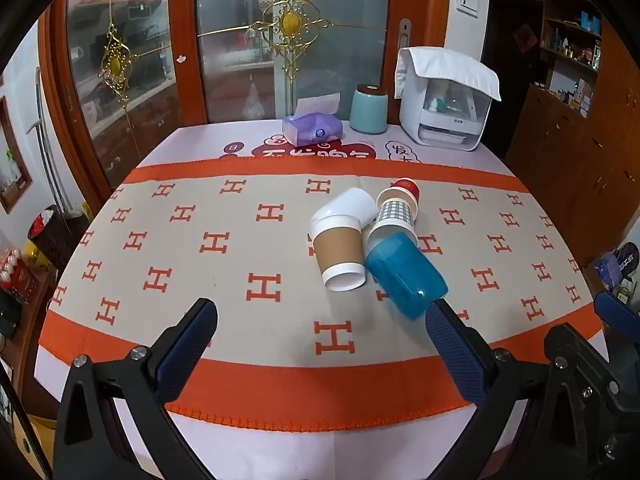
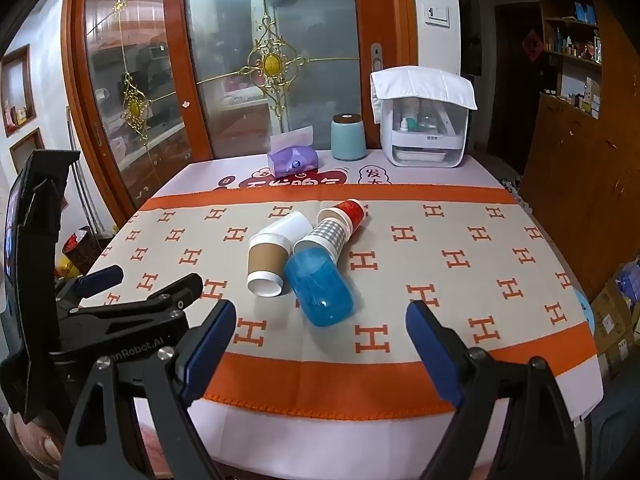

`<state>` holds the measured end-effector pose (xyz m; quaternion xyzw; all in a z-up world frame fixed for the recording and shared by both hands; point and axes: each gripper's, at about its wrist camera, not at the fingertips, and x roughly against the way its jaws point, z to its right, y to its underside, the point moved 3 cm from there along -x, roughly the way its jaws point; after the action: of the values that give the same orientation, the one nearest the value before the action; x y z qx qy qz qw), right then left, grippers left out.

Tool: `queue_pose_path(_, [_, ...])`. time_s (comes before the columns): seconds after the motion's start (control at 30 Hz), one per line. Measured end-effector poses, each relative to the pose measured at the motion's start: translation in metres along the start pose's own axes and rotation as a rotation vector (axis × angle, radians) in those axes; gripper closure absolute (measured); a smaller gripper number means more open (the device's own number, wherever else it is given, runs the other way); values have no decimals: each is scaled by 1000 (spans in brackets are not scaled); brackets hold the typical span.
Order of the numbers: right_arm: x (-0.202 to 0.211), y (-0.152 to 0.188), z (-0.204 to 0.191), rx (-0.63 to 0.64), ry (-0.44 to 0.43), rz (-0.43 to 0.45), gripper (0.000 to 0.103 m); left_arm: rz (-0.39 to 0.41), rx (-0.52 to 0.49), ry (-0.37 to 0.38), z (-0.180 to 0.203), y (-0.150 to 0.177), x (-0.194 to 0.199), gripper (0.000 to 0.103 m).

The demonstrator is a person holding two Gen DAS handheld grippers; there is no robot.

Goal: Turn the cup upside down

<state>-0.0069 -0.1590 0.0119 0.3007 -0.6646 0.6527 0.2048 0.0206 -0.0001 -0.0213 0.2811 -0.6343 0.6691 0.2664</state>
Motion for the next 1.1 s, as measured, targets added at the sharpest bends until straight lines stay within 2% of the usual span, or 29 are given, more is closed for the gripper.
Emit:
queue_pose_path(0.13, [-1, 1, 1, 3, -5, -8, 15, 16, -3, 2, 2, 2, 4, 0])
queue_pose_path(0.23, [-2, 5, 2, 7, -9, -10, 15, -33, 7, 7, 2, 2, -6, 0])
queue_pose_path(0.53, [-17, 10, -6, 10, 4, -25, 15, -20, -7, 22, 2, 6, -8, 1])
queue_pose_path(1.1, [-13, 8, 0, -3, 8, -35, 15, -37, -30, 25, 9, 8, -10, 5])
